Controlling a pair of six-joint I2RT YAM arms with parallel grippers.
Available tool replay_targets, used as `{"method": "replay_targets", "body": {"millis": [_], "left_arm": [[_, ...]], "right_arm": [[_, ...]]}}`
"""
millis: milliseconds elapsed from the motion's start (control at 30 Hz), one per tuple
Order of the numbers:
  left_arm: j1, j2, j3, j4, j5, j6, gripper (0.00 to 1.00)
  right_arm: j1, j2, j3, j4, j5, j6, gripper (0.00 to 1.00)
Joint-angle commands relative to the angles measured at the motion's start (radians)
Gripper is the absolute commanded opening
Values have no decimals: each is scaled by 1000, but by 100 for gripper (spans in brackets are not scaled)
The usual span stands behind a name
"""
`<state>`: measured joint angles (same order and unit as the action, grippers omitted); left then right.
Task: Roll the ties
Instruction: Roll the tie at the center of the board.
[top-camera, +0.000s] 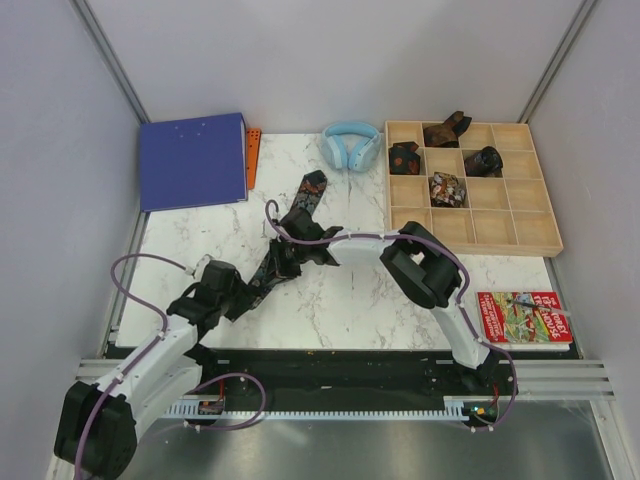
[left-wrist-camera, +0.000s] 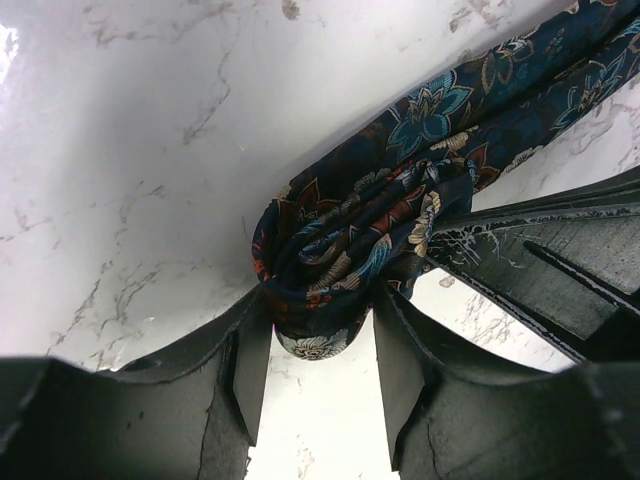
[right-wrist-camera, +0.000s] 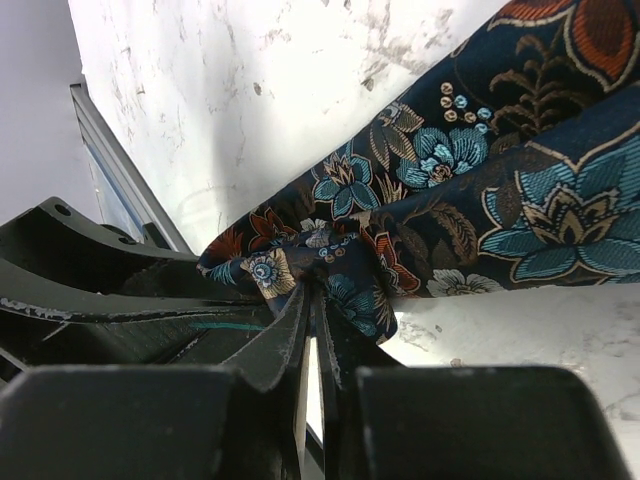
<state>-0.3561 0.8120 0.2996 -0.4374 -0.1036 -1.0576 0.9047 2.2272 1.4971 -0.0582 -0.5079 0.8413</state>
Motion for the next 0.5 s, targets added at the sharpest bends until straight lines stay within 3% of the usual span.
{"method": "replay_targets", "body": {"millis": [0,133,233,467], "left_arm": [[-10,50,-14,48,-64,-13,50],[-11,62,-8,69,-53,7,25],[-14,65,21,52,-25,42,15],[-17,20,119,-119,-2,22,9]], "right_arm": [[-6,22,-34,-23,28,-15,13],[-9,17,-41,-26,26,-18,12],[-12,12,-43,-25,26,-15,12],[-12,-14,-9,-71,61,16,13]]}}
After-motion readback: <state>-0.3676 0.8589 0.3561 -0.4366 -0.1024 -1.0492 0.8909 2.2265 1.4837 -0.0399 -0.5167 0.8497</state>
